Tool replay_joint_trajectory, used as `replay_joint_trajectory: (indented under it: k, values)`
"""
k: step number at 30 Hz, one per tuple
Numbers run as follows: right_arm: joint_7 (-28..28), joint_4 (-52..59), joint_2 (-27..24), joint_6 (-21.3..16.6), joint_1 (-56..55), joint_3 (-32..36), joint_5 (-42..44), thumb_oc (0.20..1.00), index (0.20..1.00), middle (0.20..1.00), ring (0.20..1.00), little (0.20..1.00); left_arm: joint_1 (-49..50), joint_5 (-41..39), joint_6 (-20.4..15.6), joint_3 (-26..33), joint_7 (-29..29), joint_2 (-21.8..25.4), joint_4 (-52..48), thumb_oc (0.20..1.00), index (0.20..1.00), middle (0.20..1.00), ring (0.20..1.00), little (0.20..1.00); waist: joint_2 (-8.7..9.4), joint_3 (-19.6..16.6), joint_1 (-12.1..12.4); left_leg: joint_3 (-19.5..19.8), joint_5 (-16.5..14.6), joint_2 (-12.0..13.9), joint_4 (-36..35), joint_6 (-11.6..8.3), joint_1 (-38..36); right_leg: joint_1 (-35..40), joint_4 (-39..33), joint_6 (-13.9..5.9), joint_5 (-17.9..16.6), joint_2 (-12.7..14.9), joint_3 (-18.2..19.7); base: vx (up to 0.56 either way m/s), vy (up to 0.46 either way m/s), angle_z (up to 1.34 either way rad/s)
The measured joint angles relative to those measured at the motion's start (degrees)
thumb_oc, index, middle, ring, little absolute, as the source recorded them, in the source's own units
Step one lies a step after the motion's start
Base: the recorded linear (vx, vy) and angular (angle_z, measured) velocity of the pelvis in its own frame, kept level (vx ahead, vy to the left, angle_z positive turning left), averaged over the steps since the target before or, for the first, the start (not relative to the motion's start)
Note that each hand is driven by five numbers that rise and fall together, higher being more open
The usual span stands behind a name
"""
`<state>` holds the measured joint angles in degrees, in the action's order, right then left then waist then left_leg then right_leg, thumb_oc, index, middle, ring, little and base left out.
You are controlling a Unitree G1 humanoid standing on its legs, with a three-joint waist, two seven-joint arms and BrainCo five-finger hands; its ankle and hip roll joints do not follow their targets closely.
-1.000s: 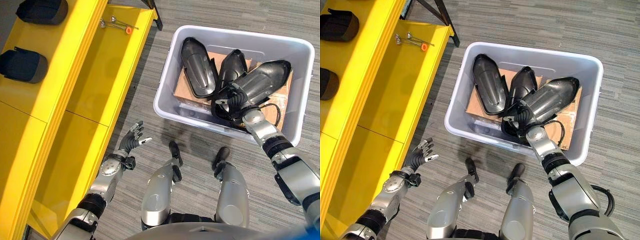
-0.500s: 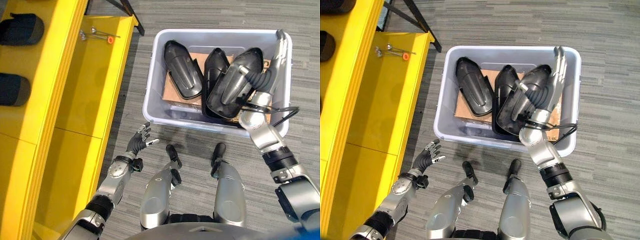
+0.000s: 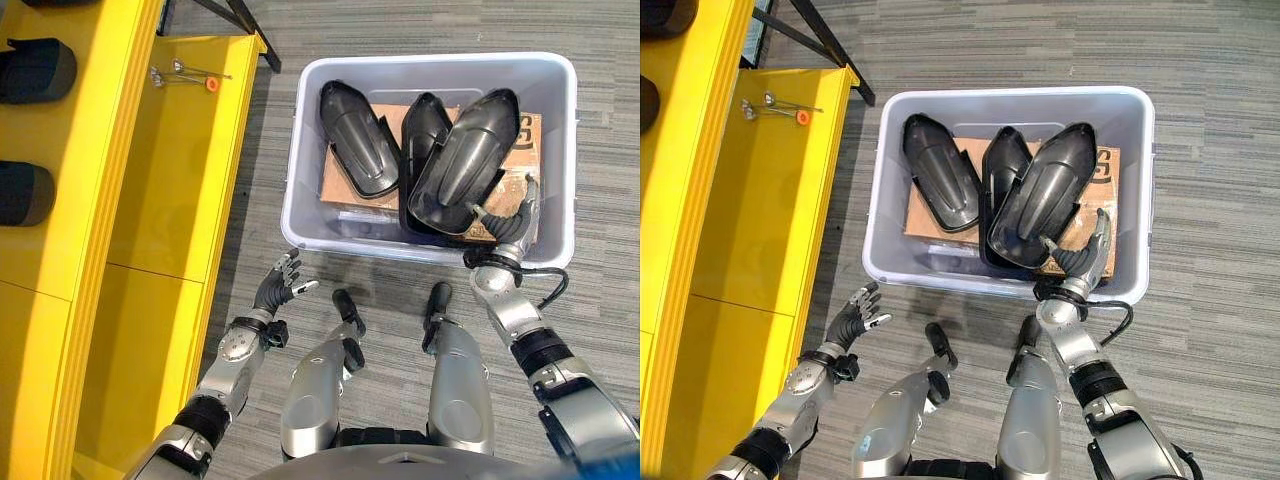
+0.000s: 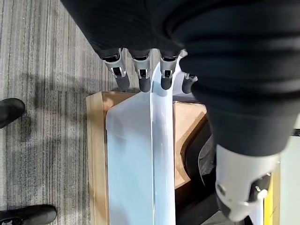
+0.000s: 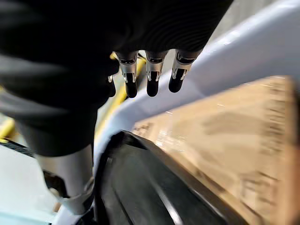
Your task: Move parts from the plastic box to the shelf.
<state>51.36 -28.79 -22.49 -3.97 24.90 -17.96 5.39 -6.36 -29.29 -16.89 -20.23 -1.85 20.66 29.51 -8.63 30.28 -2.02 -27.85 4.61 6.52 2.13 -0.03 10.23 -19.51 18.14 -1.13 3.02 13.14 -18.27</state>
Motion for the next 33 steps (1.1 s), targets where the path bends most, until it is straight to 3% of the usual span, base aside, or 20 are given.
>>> replay_joint_trajectory:
  k: [11,15,19,21,33]
  values:
    - [0.1,-5.6,0.8,0.8,7.5,0.5,8.4,1.000,1.000,1.000,1.000,1.000,-1.7,0.0,0.3,-0.1,1.8,0.0,-0.2,1.000,1.000,1.000,1.000,1.000,-0.07,0.1,2.3,0.1,0.0,-0.1,0.3,-0.01,0.8,-0.8,0.7,0.18,0.1,0.7,-0.5,0.00,0.000,0.00]
    - [0.0,-9.3,1.7,1.2,8.7,1.8,11.4,1.000,1.000,1.000,1.000,1.000,-1.9,-0.7,-1.2,-0.1,3.0,0.1,-1.9,1.000,1.000,1.000,1.000,1.000,-0.07,0.1,3.0,0.4,0.0,-0.2,0.4,0.03,1.0,-0.9,1.0,0.13,0.2,0.9,-0.7,0.00,-0.015,0.05]
    - [0.7,-18.3,2.0,1.1,11.8,4.2,18.2,1.000,1.000,1.000,1.000,1.000,-2.7,-0.4,-5.1,0.6,11.1,0.1,-2.9,1.000,1.000,1.000,1.000,1.000,-0.06,0.1,4.5,1.9,0.1,0.1,1.8,0.09,2.4,-1.1,2.0,0.40,0.7,1.2,-1.9,0.00,-0.068,0.17]
    - [1.3,-19.0,1.8,0.7,11.9,5.1,19.6,1.000,1.000,1.000,1.000,1.000,-2.7,0.8,-5.4,1.7,12.5,0.1,-2.9,1.000,1.000,1.000,1.000,1.000,-0.05,0.1,4.9,2.4,0.1,0.3,2.2,0.07,3.1,-1.3,2.5,0.51,1.1,1.5,-2.7,-0.01,-0.031,0.17]
    - [2.8,-21.4,1.5,0.7,13.7,5.7,21.0,1.000,1.000,1.000,1.000,1.000,-2.9,1.7,-5.2,0.2,11.7,0.2,-5.1,1.000,1.000,1.000,1.000,1.000,0.18,0.2,5.6,3.2,0.1,0.2,3.1,0.11,5.0,-3.1,4.1,0.68,1.6,2.2,-3.1,0.00,0.003,0.04]
